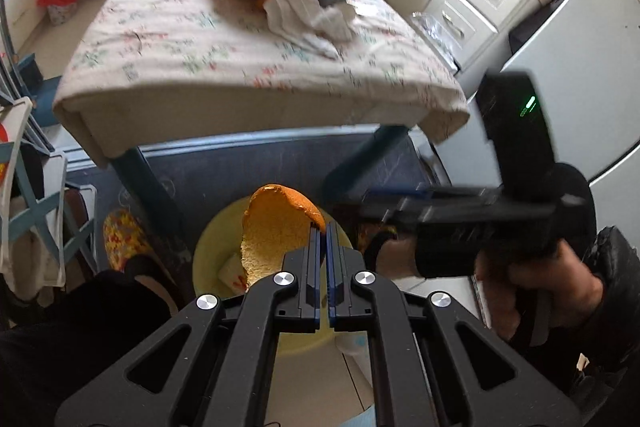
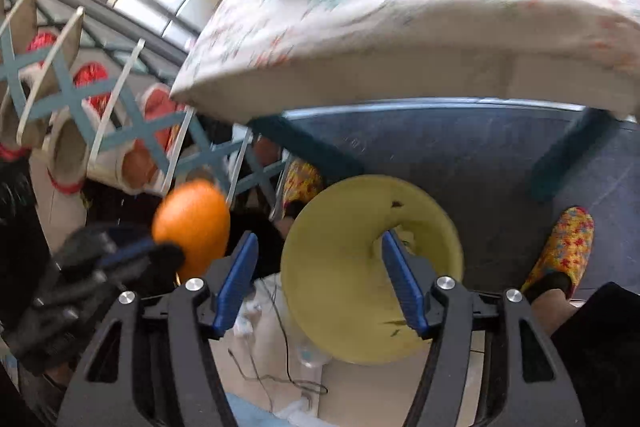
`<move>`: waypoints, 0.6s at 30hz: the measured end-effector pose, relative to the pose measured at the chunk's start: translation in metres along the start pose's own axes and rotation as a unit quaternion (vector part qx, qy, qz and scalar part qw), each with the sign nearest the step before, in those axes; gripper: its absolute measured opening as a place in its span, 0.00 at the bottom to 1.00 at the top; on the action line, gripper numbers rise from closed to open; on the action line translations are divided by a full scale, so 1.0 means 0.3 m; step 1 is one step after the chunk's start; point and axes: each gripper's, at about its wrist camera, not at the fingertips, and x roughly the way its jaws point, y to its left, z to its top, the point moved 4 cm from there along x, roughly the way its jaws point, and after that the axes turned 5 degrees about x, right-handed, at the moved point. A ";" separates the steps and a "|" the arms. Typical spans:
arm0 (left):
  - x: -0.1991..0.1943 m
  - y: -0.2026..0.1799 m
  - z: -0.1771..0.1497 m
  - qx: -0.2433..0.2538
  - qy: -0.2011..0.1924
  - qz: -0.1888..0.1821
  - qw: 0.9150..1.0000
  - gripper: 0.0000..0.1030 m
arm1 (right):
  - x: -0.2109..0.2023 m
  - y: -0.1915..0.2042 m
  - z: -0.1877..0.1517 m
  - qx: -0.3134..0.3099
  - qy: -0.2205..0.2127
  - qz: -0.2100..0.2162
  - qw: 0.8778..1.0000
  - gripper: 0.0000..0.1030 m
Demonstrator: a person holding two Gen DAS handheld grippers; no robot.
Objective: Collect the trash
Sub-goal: 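Carry bottle and peel over the yellow bucket and open both tools to drop them, then move both tools back up toward the remaining trash pile on the table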
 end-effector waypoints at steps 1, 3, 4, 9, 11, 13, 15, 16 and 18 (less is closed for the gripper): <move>0.017 -0.010 -0.007 0.004 0.011 0.001 1.000 0.02 | -0.023 -0.014 0.003 0.007 -0.014 -0.001 1.000 0.63; 0.049 -0.024 -0.017 0.011 0.030 0.005 0.999 0.02 | -0.076 -0.044 0.012 0.018 -0.039 -0.001 0.999 0.65; 0.066 -0.029 -0.023 0.014 0.040 0.005 0.999 0.02 | -0.110 -0.057 0.022 0.025 -0.058 -0.001 0.998 0.66; 0.170 -0.041 -0.067 0.028 0.107 0.034 0.993 0.11 | -0.203 -0.067 0.055 0.033 -0.119 0.003 0.992 0.68; 0.173 -0.044 -0.071 0.039 0.110 0.061 0.991 0.32 | -0.223 -0.061 0.058 0.030 -0.135 0.004 0.990 0.68; 0.145 -0.047 -0.061 0.053 0.090 0.098 0.990 0.54 | -0.251 -0.050 0.059 0.022 -0.157 0.002 0.987 0.68; 0.107 -0.046 -0.041 0.062 0.058 0.134 0.987 0.61 | -0.289 -0.030 0.059 0.003 -0.186 -0.008 0.983 0.70; 0.073 -0.045 -0.025 0.064 0.031 0.161 0.984 0.63 | -0.306 -0.023 0.061 -0.006 -0.199 -0.012 0.980 0.71; 0.020 -0.048 0.002 0.063 -0.011 0.193 0.979 0.71 | -0.340 -0.004 0.059 -0.026 -0.227 -0.026 0.973 0.74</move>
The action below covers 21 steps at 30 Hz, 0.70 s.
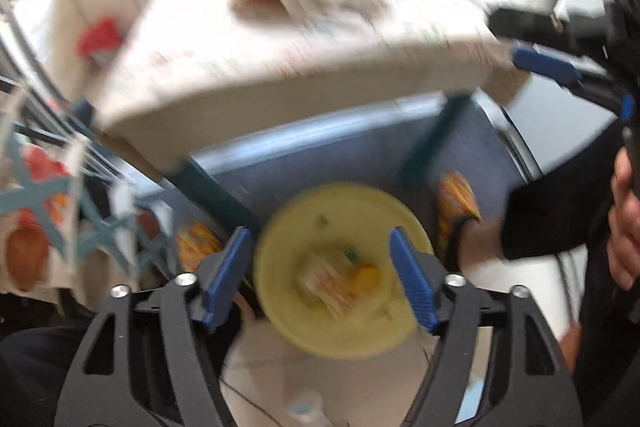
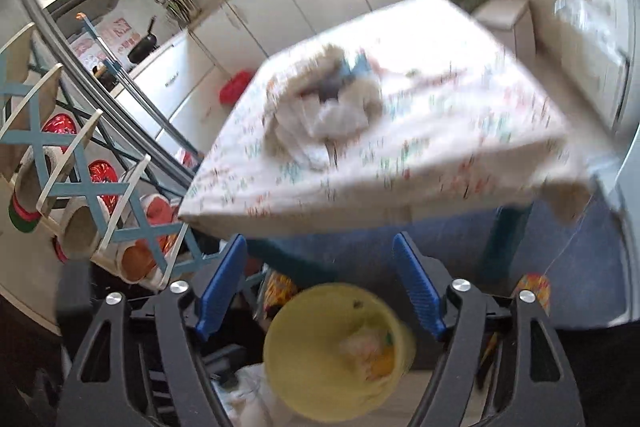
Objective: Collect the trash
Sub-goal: 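Move both tools back up toward the remaining trash pile on the table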
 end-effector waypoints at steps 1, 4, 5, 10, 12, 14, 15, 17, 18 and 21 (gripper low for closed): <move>-0.020 0.006 0.011 -0.005 -0.014 0.012 1.000 0.72 | -0.016 0.012 0.006 -0.013 -0.015 -0.007 1.000 0.76; -0.075 0.044 0.049 -0.026 -0.057 0.047 0.997 0.76 | -0.040 0.041 0.014 -0.046 -0.043 -0.020 0.998 0.78; -0.080 0.055 0.056 -0.032 -0.064 0.053 0.996 0.76 | -0.041 0.047 0.014 -0.053 -0.047 -0.022 0.997 0.78; -0.133 0.108 0.070 -0.072 -0.104 0.077 0.989 0.80 | -0.049 0.079 0.018 -0.084 -0.072 -0.032 0.993 0.80; -0.142 0.123 0.072 -0.086 -0.114 0.086 0.986 0.83 | -0.057 0.086 0.023 -0.089 -0.081 -0.034 0.992 0.81; -0.153 0.146 0.070 -0.103 -0.121 0.091 0.983 0.84 | -0.064 0.094 0.027 -0.094 -0.091 -0.034 0.991 0.82; -0.156 0.156 0.071 -0.111 -0.124 0.092 0.982 0.85 | -0.065 0.098 0.027 -0.096 -0.094 -0.034 0.990 0.82; -0.155 0.171 0.070 -0.122 -0.126 0.093 0.980 0.86 | -0.064 0.105 0.028 -0.100 -0.097 -0.034 0.990 0.82; -0.155 0.177 0.071 -0.126 -0.127 0.094 0.979 0.86 | -0.062 0.108 0.029 -0.102 -0.097 -0.033 0.989 0.82; -0.153 0.182 0.078 -0.128 -0.129 0.098 0.978 0.87 | -0.054 0.120 0.026 -0.107 -0.096 -0.033 0.989 0.82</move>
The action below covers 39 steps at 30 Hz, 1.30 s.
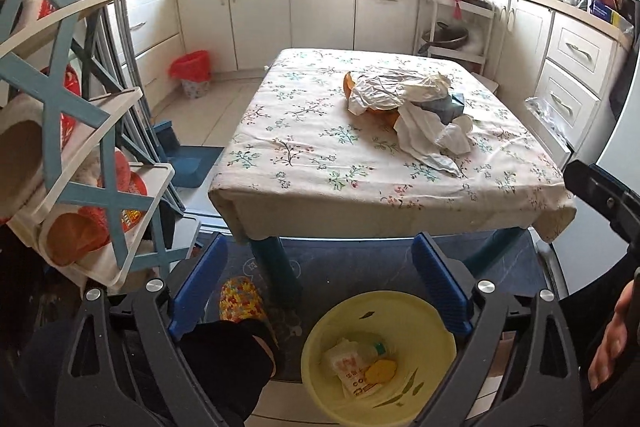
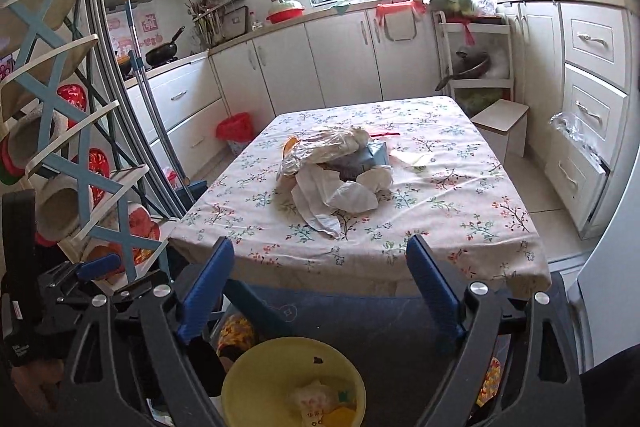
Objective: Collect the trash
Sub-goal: 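Move both tools back up toward the remaining trash pile on the table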
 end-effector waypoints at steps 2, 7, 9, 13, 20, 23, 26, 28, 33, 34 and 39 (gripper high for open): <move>-0.004 -0.001 0.001 0.001 -0.003 0.003 1.000 0.88 | 0.002 0.004 0.000 0.000 0.000 0.001 1.000 0.82; -0.003 -0.004 0.004 0.003 -0.005 0.007 1.000 0.89 | 0.006 0.011 0.004 -0.001 -0.001 0.004 1.000 0.82; -0.001 -0.004 0.005 0.002 -0.005 0.008 1.000 0.89 | 0.010 0.018 0.005 -0.003 -0.001 0.005 1.000 0.82; 0.002 -0.002 0.007 -0.002 -0.004 0.009 1.000 0.89 | 0.014 0.022 0.004 -0.003 0.000 0.007 1.000 0.82; 0.009 0.000 0.008 -0.002 -0.002 0.010 1.000 0.89 | 0.017 0.022 0.003 0.002 0.001 0.007 1.000 0.82; 0.010 0.001 0.009 -0.002 -0.002 0.009 1.000 0.89 | 0.018 0.023 0.003 0.000 0.001 0.007 1.000 0.82; 0.010 0.002 0.010 -0.003 -0.003 0.010 1.000 0.89 | 0.018 0.023 0.004 0.000 -0.001 0.007 1.000 0.82; 0.011 0.006 0.009 -0.005 -0.004 0.010 1.000 0.89 | 0.017 0.026 0.007 -0.002 -0.003 0.007 1.000 0.82; 0.014 0.007 0.014 -0.005 -0.005 0.012 1.000 0.89 | 0.019 0.030 0.009 -0.002 -0.003 0.008 1.000 0.82; 0.016 0.008 0.014 -0.005 -0.005 0.012 1.000 0.89 | 0.019 0.030 0.009 -0.002 -0.003 0.008 1.000 0.82; 0.017 0.006 0.021 -0.004 -0.006 0.012 1.000 0.90 | 0.023 0.031 0.013 -0.001 -0.003 0.008 1.000 0.82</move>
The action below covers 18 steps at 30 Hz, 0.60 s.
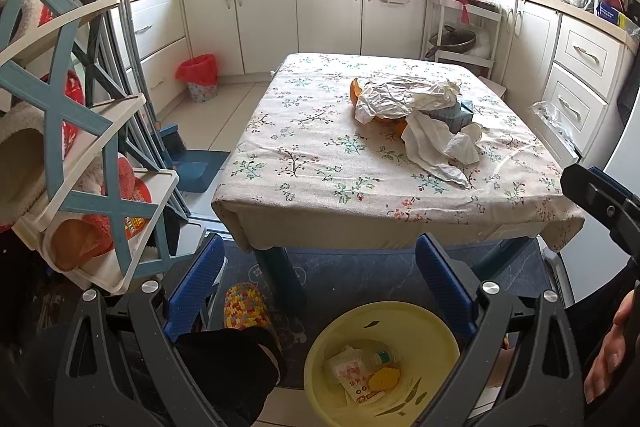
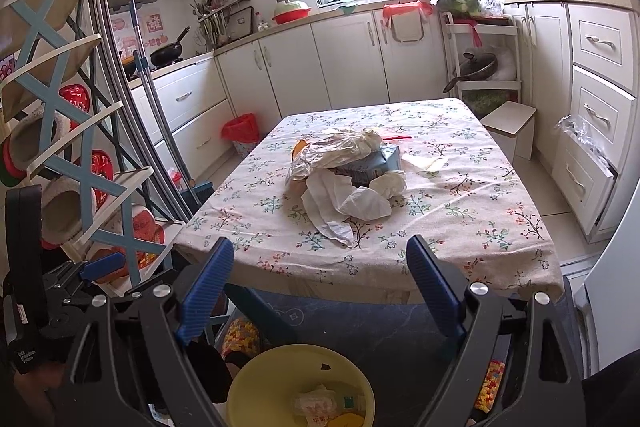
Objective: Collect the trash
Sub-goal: 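Move both tools back up toward the remaining trash pile on the table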
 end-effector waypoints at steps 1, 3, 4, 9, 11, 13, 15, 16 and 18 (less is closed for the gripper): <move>0.000 -0.001 0.002 0.000 0.000 0.000 1.000 0.90 | 0.002 0.002 0.001 0.001 0.000 0.000 1.000 0.82; 0.000 0.000 0.002 0.000 0.000 0.000 1.000 0.90 | 0.010 0.001 0.006 0.002 0.001 0.001 1.000 0.82; 0.002 0.000 0.003 0.000 0.000 0.000 1.000 0.90 | 0.014 0.001 0.008 0.003 0.002 0.001 1.000 0.82; 0.011 0.003 0.017 0.000 0.000 -0.002 1.000 0.90 | 0.033 -0.003 0.020 0.008 0.003 0.001 1.000 0.82; 0.025 0.003 0.032 0.001 0.001 -0.004 1.000 0.90 | 0.042 -0.010 0.028 0.014 0.002 -0.002 1.000 0.82; 0.049 -0.005 0.054 0.008 0.003 -0.010 1.000 0.90 | 0.050 -0.021 0.037 0.020 0.002 -0.005 1.000 0.82; 0.072 -0.018 0.080 0.018 0.004 -0.011 1.000 0.90 | 0.061 -0.036 0.045 0.024 0.003 -0.011 1.000 0.82; 0.088 -0.029 0.097 0.027 0.004 -0.013 1.000 0.90 | 0.069 -0.046 0.051 0.028 0.004 -0.014 1.000 0.82; 0.119 -0.051 0.128 0.040 0.004 -0.016 0.999 0.90 | 0.079 -0.064 0.057 0.035 0.005 -0.017 0.999 0.82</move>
